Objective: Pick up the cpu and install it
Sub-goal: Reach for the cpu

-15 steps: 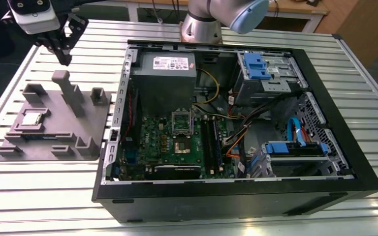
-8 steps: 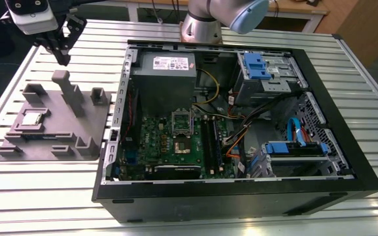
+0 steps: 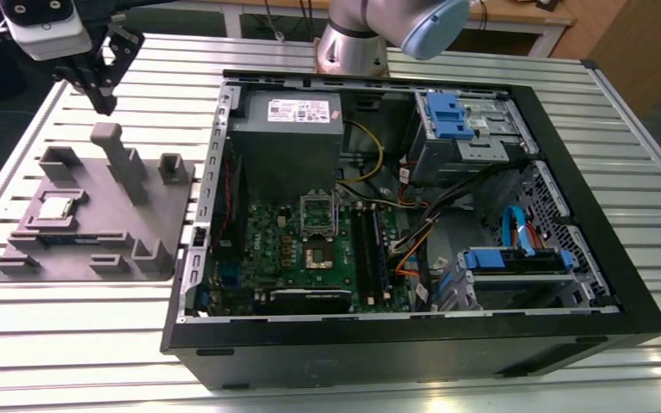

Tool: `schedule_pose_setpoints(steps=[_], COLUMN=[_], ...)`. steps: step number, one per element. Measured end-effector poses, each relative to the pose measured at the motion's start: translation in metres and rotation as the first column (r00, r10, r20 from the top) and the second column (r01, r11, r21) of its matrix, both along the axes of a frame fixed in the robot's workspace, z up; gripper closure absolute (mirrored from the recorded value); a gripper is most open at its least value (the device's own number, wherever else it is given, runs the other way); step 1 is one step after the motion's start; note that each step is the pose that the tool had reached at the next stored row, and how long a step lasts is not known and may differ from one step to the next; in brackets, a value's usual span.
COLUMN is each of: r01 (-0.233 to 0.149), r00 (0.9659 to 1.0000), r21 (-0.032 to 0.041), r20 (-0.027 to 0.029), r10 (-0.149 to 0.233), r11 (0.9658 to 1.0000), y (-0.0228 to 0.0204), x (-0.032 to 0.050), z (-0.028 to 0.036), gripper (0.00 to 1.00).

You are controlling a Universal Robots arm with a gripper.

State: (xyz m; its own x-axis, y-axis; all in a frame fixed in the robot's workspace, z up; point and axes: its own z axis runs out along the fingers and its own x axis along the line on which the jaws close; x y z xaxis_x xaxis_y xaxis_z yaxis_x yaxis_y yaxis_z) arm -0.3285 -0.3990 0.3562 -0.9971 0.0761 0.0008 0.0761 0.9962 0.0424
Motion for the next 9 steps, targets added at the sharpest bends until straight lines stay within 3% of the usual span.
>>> schedule_pose_setpoints(steps=[9], r01=[0.000], r00=[1.0000], r21=[0.0001], r20=[0.0001], r10=[0.000], r11=[1.0000], y=[0.0000], x=[-0.0205], z=[0.0000], gripper=[0.90])
